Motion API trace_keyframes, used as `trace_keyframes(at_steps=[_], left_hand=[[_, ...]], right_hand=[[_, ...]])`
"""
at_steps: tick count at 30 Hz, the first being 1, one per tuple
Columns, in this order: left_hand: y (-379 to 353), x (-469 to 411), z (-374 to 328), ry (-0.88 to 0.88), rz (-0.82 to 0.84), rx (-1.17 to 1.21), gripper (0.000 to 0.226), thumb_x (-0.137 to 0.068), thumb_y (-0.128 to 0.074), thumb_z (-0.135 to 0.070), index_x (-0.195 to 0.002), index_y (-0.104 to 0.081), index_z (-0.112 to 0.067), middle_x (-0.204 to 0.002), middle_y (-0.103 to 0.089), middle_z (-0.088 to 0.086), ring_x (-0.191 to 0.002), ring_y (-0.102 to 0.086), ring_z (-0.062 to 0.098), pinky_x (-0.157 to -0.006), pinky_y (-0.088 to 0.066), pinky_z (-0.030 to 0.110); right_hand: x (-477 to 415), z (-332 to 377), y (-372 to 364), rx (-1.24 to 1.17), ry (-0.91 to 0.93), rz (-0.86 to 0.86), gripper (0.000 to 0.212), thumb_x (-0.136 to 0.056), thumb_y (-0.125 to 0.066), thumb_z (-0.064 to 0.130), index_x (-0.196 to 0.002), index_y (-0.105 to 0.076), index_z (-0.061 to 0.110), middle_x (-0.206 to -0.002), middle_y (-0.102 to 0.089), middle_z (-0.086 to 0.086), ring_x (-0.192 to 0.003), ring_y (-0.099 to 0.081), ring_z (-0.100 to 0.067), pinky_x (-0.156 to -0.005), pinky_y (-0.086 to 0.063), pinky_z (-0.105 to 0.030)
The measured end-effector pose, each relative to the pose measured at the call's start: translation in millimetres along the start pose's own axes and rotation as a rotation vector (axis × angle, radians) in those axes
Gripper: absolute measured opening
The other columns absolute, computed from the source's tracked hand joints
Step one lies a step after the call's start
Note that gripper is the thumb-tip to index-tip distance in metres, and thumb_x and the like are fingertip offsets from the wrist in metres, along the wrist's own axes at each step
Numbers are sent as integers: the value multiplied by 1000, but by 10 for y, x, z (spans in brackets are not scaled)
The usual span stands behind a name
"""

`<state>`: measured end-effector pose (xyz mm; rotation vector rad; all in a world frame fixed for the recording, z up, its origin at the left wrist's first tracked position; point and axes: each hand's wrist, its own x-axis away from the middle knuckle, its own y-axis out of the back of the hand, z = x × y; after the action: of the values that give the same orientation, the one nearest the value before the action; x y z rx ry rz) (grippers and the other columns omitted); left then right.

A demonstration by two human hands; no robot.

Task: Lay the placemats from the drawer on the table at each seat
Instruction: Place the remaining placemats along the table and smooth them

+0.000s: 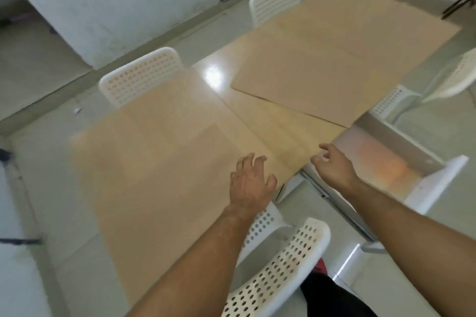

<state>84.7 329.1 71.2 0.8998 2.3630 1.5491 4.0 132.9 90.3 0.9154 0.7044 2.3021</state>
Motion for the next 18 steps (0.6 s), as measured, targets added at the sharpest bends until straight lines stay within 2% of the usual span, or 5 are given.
trace_keyframes(at_steps=[3, 5, 8, 13, 18], left_hand=[[-180, -286, -426, -65, 29, -14, 52, -97, -49, -39, -145, -46, -19, -155, -37, 9, -143, -29, 26, -110, -33, 48], [-319, -515, -730, -85, 59, -28, 51, -98, -50, -38, -145, -46, -20, -155, -36, 7, -145, -27, 25, -111, -32, 47], [-527, -852, -1150, -89, 83, -43, 52, -97, -51, -39, -145, -46, -20, -155, -37, 7, -145, -29, 24, -111, -34, 47], [-841, -1436, -1703, -134, 124, -104, 52, -96, -52, -35, -145, -47, -18, -158, -35, 8, -145, -30, 27, -107, -38, 50], [-1162, -1977, -2051, -137, 186, -199, 57, -95, -51, -37, -148, -38, -19, -165, -18, 7, -153, -10, 28, -112, -30, 52]], right_hand=[[-362, -251, 348, -242, -145, -33, 43, -93, -57, 37, -132, -55, 22, -124, -59, -4, -105, -57, -25, -92, -47, -38], [-640, -416, 536, -389, -233, -39, 33, -90, -58, 35, -119, -61, 20, -112, -66, -6, -97, -63, -27, -86, -54, -42], [-991, -584, 736, -489, -287, -2, 17, -95, -56, 27, -105, -64, 16, -108, -68, -10, -94, -68, -29, -78, -54, -40], [-1501, -682, 993, -563, -347, 69, 17, -98, -54, 21, -109, -63, 12, -109, -68, -9, -93, -68, -27, -76, -52, -37], [-1866, -813, 1068, -610, -366, 155, 21, -100, -52, 27, -112, -64, 16, -106, -71, -6, -86, -68, -25, -74, -51, -34]])
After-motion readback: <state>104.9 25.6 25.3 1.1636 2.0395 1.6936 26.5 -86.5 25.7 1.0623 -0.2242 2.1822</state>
